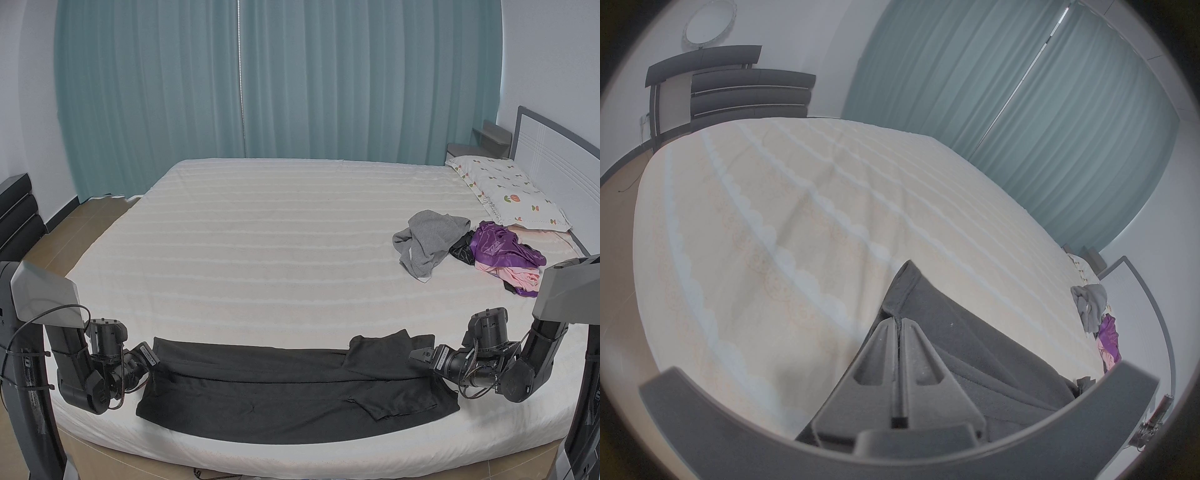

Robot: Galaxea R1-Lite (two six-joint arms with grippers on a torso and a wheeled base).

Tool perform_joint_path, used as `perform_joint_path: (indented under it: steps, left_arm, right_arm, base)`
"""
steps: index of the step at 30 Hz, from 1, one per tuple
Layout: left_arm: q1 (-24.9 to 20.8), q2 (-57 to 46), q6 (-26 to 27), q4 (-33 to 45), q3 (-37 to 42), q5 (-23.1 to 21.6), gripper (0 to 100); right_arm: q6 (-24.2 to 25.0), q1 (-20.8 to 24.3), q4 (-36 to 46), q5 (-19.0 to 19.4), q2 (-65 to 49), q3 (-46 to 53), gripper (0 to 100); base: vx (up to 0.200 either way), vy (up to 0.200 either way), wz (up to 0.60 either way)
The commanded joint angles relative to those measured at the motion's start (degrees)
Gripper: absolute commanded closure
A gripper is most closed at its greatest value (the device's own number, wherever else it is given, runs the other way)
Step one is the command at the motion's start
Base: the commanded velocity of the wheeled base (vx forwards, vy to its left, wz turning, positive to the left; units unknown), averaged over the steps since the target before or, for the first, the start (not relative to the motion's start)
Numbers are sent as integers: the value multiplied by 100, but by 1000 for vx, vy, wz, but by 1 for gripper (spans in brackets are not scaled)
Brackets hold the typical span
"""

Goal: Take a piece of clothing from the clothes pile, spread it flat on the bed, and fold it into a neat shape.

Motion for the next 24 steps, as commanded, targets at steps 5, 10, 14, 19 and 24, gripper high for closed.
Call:
perform_joint_path:
  steps: [5,10,14,19,24]
  left_arm:
    - [-77,-323,-12,-19,86,21,100]
    - [-95,-341,-3,-19,103,21,100]
    - [-121,-341,-3,-28,112,30,100]
    - [-121,-341,-3,-28,112,21,100]
    - [-121,-341,-3,-28,121,21,100]
  right_arm:
    - [300,27,668,-187,60,-486,0]
    - [396,71,966,-240,104,-679,0]
    - [572,133,1019,-398,165,-899,0]
    - [581,203,1028,-407,200,-934,0]
    - [572,203,1116,-468,253,-925,0]
  base:
    - [0,0,0]
    - [0,0,0]
    - [0,0,0]
    - [0,0,0]
    - [0,0,0]
